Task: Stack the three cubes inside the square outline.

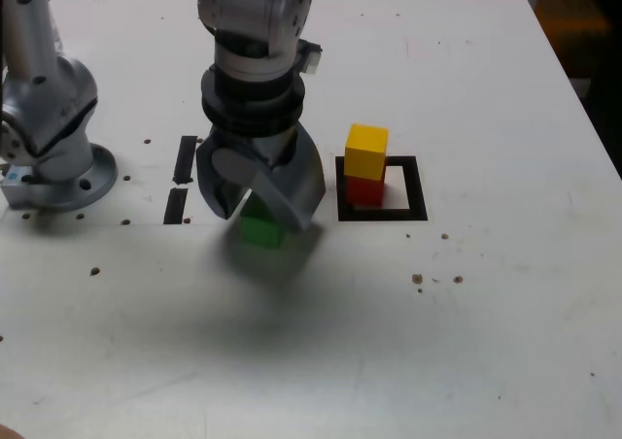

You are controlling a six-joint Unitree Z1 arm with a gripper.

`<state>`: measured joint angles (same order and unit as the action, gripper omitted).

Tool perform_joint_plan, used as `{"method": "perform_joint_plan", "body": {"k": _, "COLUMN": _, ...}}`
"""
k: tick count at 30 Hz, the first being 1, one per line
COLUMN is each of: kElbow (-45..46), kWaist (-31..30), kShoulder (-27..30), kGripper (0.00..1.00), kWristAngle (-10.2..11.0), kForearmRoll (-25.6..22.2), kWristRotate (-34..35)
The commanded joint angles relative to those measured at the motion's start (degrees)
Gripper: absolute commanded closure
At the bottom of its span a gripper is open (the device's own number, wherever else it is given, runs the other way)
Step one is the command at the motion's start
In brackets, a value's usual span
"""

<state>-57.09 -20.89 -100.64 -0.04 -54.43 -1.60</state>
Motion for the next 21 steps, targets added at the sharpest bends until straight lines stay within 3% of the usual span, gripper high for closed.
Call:
{"method": "perform_joint_plan", "body": {"k": 1, "kElbow": 0.3, "kWaist": -0.1, "kShoulder": -0.3, "kGripper": 0.51, "kWristAngle": -0.3, "kForearmRoll": 1.1, "kWristRotate": 0.3}}
{"method": "perform_joint_plan", "body": {"k": 5, "kElbow": 1.0, "kWaist": -0.1, "kShoulder": -0.1, "kGripper": 0.73, "kWristAngle": -0.3, "kForearmRoll": 3.9, "kWristRotate": 0.7}}
{"method": "perform_joint_plan", "body": {"k": 8, "kElbow": 1.5, "kWaist": -0.1, "kShoulder": 0.2, "kGripper": 0.81, "kWristAngle": -0.3, "kForearmRoll": 5.3, "kWristRotate": 0.8}}
{"method": "perform_joint_plan", "body": {"k": 15, "kElbow": 2.2, "kWaist": -0.1, "kShoulder": 1.4, "kGripper": 0.87, "kWristAngle": 0.0, "kForearmRoll": 4.7, "kWristRotate": 1.4}}
{"method": "perform_joint_plan", "body": {"k": 21, "kElbow": -0.8, "kWaist": -0.1, "kShoulder": 3.8, "kGripper": 0.87, "kWristAngle": 3.5, "kForearmRoll": -3.7, "kWristRotate": 5.0}}
